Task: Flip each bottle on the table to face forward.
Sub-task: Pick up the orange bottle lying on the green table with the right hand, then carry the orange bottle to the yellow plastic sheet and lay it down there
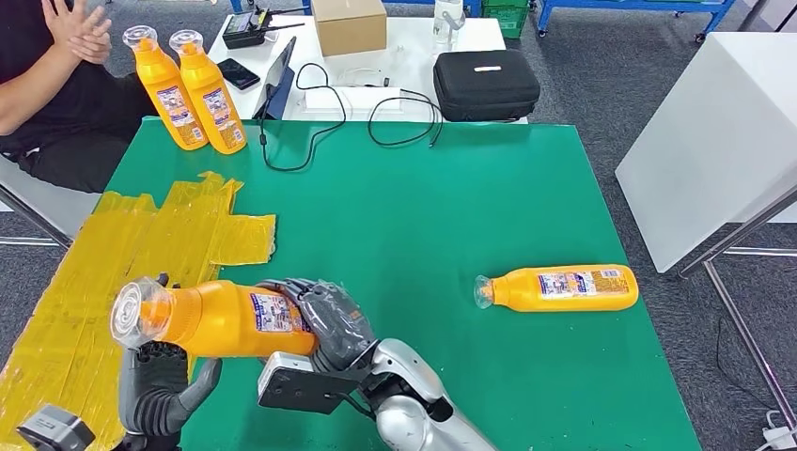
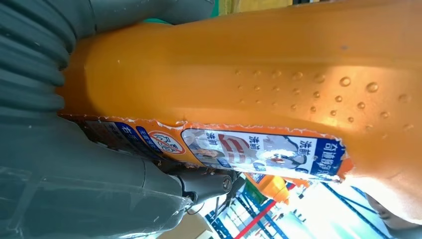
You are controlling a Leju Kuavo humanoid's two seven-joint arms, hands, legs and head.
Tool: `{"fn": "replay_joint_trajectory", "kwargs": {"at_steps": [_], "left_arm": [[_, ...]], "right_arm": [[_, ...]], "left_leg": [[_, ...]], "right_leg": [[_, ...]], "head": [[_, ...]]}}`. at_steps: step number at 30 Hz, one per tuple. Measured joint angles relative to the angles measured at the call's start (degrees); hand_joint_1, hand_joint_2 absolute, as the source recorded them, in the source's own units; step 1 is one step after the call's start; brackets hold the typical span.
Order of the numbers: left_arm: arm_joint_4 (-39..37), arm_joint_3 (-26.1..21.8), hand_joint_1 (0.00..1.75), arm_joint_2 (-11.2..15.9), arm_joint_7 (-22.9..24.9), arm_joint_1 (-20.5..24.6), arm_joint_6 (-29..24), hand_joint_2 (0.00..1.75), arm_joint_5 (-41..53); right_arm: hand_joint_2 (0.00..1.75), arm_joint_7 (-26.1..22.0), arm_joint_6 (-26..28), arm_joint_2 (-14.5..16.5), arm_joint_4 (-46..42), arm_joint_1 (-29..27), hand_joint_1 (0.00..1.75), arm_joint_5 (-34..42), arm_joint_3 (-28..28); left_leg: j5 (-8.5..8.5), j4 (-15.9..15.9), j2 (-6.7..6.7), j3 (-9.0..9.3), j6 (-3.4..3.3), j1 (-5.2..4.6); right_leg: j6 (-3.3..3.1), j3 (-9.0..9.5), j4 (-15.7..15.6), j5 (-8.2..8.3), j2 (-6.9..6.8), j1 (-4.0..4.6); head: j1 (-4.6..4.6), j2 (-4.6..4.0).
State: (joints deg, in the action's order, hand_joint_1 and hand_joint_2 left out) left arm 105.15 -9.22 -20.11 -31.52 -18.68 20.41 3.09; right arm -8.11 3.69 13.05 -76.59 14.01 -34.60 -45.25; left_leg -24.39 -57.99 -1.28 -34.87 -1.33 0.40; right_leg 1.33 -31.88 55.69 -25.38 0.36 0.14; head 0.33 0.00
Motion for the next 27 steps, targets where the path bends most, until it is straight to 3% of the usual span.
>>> {"fn": "replay_joint_trajectory", "kwargs": {"at_steps": [11, 27], "left_arm": [[-0.39, 1.28, 0.0, 0.0, 0.14, 0.07, -0.29, 1.75, 0.33], [-1.93, 8.58, 0.0, 1.36, 0.64, 1.99, -4.53, 1.75, -0.96]], "right_arm": [[1.75, 0.2, 0.0, 0.51, 1.12, 0.6, 1.75, 0.34, -0.02], [1.75, 2.07, 1.88, 5.66, 11.72, 6.88, 1.75, 2.13, 0.08]], "left_leg": [[0.0, 0.0, 0.0, 0.0, 0.01, 0.0], [0.01, 0.0, 0.01, 0.0, 0.01, 0.01]], "right_leg": [[-0.01, -0.01, 0.0, 0.0, 0.0, 0.0], [-0.01, -0.01, 0.01, 0.0, 0.0, 0.0]], "head": [[0.01, 0.0], [0.01, 0.0]]}}
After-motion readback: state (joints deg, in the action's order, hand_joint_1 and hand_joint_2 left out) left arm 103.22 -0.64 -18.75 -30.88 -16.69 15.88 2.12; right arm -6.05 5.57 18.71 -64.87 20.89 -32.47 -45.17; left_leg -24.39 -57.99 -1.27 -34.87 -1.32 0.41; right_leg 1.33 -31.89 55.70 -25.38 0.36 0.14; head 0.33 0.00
